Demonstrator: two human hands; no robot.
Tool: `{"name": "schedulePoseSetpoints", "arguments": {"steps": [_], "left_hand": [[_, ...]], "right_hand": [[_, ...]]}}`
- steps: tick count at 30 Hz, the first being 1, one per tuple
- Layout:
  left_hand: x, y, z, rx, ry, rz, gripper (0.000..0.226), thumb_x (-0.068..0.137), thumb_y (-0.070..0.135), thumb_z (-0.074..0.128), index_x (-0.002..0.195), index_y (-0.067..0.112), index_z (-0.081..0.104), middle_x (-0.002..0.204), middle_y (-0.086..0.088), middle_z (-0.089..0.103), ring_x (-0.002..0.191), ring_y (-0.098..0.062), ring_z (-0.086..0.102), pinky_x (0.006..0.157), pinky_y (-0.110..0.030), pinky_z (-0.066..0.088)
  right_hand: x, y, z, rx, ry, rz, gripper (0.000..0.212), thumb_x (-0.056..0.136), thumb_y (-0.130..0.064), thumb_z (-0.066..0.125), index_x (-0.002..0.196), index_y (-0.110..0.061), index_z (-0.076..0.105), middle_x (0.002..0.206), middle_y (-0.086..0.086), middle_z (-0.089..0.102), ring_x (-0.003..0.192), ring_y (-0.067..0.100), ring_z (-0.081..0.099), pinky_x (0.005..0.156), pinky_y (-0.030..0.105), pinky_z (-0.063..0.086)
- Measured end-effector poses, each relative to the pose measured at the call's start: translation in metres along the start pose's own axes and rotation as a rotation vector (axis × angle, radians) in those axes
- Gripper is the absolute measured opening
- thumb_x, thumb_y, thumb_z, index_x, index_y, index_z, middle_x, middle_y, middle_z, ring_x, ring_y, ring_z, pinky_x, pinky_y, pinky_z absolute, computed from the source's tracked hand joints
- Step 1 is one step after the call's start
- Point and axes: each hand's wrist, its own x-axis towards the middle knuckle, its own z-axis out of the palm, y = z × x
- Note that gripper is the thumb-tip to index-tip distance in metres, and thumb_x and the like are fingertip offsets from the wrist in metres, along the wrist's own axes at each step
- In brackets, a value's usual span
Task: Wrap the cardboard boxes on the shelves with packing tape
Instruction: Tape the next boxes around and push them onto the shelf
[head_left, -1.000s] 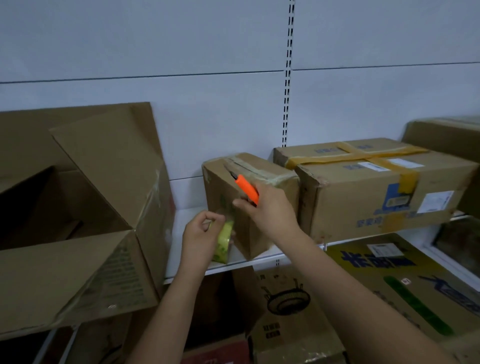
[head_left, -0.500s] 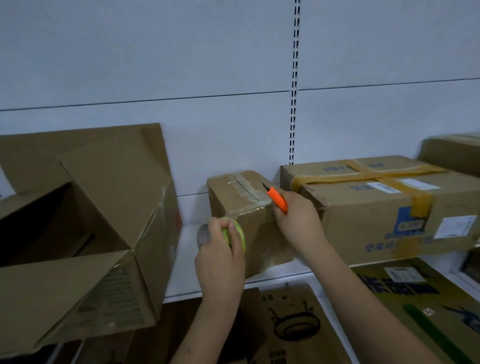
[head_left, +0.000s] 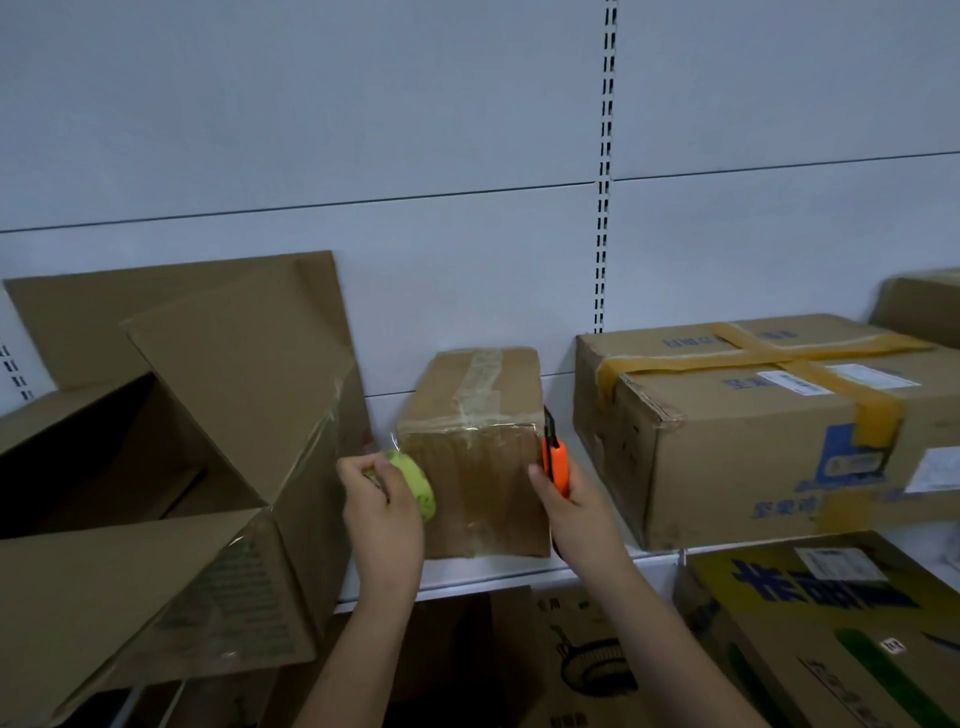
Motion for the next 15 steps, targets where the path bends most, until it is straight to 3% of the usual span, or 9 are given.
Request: {"name": "schedulePoseSetpoints", "arguments": {"steps": [5, 7, 10, 13, 15], "left_hand": [[-0.014, 0.009, 0.011, -0.065, -0.072, 0.052, 0.017, 0.106, 0.021, 0.039, 0.098, 0.007, 0.044, 0.071, -0.002, 0.051, 0.055, -0.002, 0.052, 0.052, -0.026, 0.039], [-0.02, 0.011, 0.023, -0.094, -0.105, 0.054, 0.017, 0.106, 0.02, 0.039, 0.098, 0.006, 0.042, 0.071, -0.003, 0.052, 0.053, 0.003, 0.052, 0.049, -0.021, 0.038], [-0.025, 0.009, 0.041, -0.086, -0.217, 0.027, 0.016, 0.106, 0.022, 0.038, 0.097, 0.009, 0.042, 0.074, -0.004, 0.054, 0.058, -0.003, 0.054, 0.048, -0.017, 0.039], [-0.025, 0.004, 0.047, -0.073, -0.288, -0.017, 0.015, 0.106, 0.024, 0.039, 0.097, 0.015, 0.045, 0.084, -0.005, 0.058, 0.072, -0.013, 0.058, 0.058, -0.025, 0.046], [-0.023, 0.001, 0.044, -0.061, -0.293, -0.036, 0.014, 0.105, 0.024, 0.04, 0.093, 0.02, 0.046, 0.087, -0.006, 0.06, 0.075, -0.019, 0.06, 0.063, -0.035, 0.048]], "right_hand": [[0.001, -0.015, -0.021, -0.108, 0.121, -0.046, 0.052, 0.102, -0.035, 0.048, 0.151, -0.041, 0.033, 0.117, -0.011, 0.063, 0.099, 0.0, 0.058, 0.073, 0.004, 0.04], [0.006, -0.02, -0.029, -0.219, 0.143, -0.027, 0.057, 0.103, -0.033, 0.046, 0.155, -0.039, 0.023, 0.105, -0.01, 0.063, 0.088, 0.004, 0.059, 0.072, 0.013, 0.043], [0.006, -0.019, -0.038, -0.423, 0.262, 0.081, 0.064, 0.104, -0.027, 0.045, 0.159, -0.025, 0.011, 0.089, -0.004, 0.062, 0.073, 0.009, 0.06, 0.066, 0.027, 0.052], [-0.01, -0.017, -0.037, -0.475, 0.345, 0.094, 0.067, 0.103, -0.023, 0.047, 0.158, -0.02, 0.01, 0.133, 0.007, 0.059, 0.11, 0.023, 0.063, 0.092, 0.039, 0.055], [-0.021, -0.018, -0.033, -0.476, 0.363, 0.042, 0.066, 0.102, -0.02, 0.048, 0.158, -0.017, 0.013, 0.156, 0.005, 0.037, 0.138, 0.022, 0.044, 0.111, 0.036, 0.039]]}}
